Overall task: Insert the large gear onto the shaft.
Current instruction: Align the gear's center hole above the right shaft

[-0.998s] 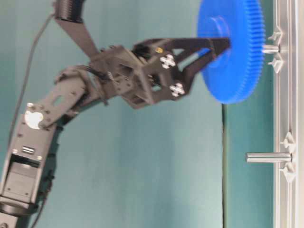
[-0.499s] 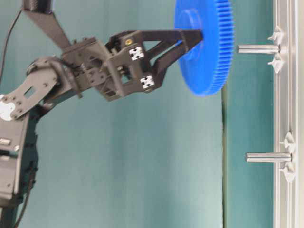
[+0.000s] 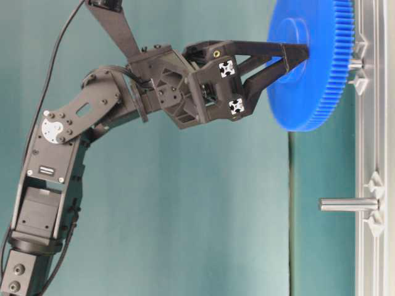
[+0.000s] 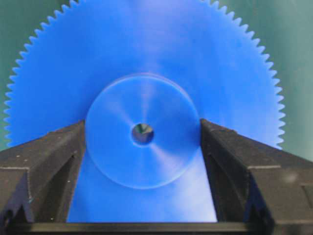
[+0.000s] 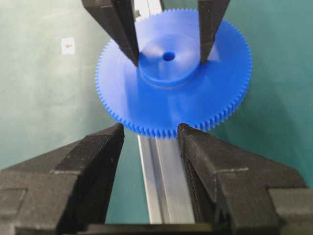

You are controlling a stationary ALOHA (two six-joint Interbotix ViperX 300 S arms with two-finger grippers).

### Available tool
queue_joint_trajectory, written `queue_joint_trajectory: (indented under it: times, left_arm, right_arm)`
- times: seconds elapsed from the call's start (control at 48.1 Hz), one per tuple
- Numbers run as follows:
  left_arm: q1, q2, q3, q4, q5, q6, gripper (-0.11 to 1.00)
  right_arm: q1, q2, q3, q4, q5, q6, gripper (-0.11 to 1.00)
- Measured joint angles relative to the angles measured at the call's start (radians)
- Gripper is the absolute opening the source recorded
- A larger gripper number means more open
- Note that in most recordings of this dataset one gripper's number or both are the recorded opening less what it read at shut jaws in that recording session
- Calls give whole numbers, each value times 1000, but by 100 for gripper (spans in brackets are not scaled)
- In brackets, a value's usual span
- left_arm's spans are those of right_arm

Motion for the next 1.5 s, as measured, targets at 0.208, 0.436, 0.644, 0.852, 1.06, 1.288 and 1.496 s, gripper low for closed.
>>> queue_joint_trajectory:
  times: [0.208, 0.436, 0.644, 0.852, 1.06, 1.288, 1.496]
  left_arm:
    - [8, -3, 23, 0, -8, -2, 77]
    - [9, -14, 63, -3, -8, -3, 77]
    - [12, -37, 81, -5, 14, -9, 77]
    - [20, -41, 86, -3, 40, -3, 77]
    - [20, -38, 81, -3, 34, -3, 77]
    - [28, -37, 80, -5, 29, -25, 77]
    - [31, -37, 78, -5, 32, -32, 78]
  right_arm:
    - [-2, 0, 0, 0, 0, 0, 56]
    - [0, 0, 2, 0, 2, 0, 56]
    - [-2, 0, 0, 0, 0, 0, 56]
    - [-2, 0, 2, 0, 2, 0, 56]
    - [-2, 0, 0, 0, 2, 0, 56]
    - [0, 0, 2, 0, 0, 0, 56]
    - [-2, 0, 0, 0, 2, 0, 56]
